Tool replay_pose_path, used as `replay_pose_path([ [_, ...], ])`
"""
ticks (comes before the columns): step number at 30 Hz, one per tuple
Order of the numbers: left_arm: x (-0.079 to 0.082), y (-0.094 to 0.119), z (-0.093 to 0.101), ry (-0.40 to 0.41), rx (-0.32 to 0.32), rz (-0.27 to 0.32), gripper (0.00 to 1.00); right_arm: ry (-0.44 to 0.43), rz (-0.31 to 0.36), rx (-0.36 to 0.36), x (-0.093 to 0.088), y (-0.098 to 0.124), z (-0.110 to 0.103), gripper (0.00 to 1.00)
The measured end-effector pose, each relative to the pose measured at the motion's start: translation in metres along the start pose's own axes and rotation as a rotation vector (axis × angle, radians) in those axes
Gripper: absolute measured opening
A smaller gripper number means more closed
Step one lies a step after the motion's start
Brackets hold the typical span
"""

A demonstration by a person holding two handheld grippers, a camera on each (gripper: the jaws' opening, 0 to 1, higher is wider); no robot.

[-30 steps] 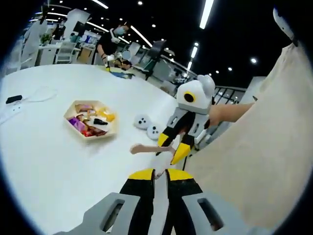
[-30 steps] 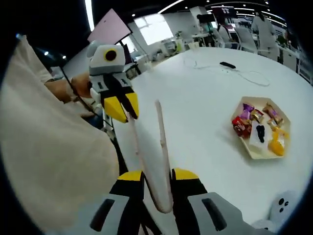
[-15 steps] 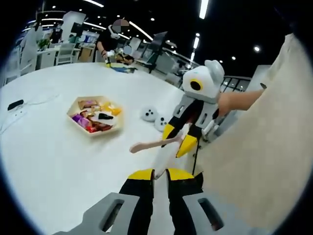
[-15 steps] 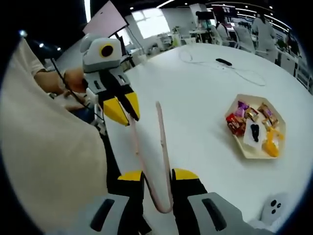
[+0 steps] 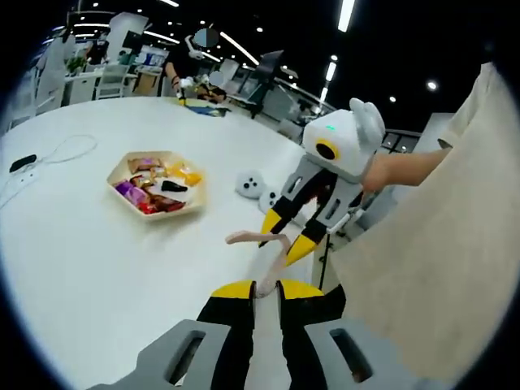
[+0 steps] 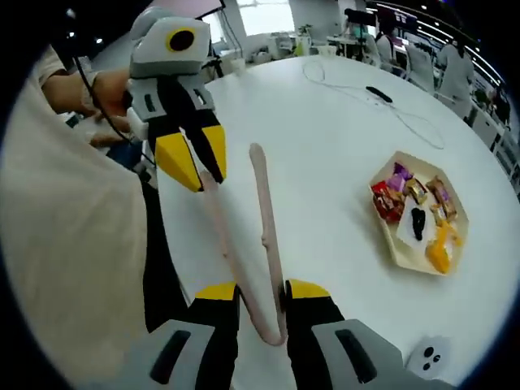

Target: Place the target food into the container with the food tongs after gripping and lifting it, then release it inside without dropping or visibly crushing the food.

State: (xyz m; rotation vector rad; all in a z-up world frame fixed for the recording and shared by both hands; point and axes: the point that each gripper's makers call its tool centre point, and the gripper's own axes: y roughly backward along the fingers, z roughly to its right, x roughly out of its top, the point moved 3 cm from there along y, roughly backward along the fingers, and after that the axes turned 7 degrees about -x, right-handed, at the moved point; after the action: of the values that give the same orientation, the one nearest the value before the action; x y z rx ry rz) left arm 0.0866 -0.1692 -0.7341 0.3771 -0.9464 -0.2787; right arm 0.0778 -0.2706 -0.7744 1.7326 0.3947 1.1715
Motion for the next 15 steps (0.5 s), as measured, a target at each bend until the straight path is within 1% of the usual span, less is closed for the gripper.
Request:
replay_pose_path([
  [3, -0.004, -0.002, -0.004, 0.006, 0.012, -0.013, 0.09, 0.019, -0.019, 0.006, -0.001, -0.005, 0.001, 0.21],
  [9, -0.011, -0.004, -0.010, 0.036, 0.015, -0.025, 0.09, 0.049, -0.050, 0.034, -0.003, -0.011, 0.003, 0.20],
  [12, -0.013, -0.005, -0.014, 0.051, 0.012, -0.035, 0.09, 0.052, -0.071, 0.074, -0.003, -0.015, 0.003, 0.21],
  [15, -0.014, -0.005, -0.016, 0.053, 0.006, -0.046, 0.09, 0.070, -0.086, 0.092, -0.002, -0.018, 0.006, 0.20],
])
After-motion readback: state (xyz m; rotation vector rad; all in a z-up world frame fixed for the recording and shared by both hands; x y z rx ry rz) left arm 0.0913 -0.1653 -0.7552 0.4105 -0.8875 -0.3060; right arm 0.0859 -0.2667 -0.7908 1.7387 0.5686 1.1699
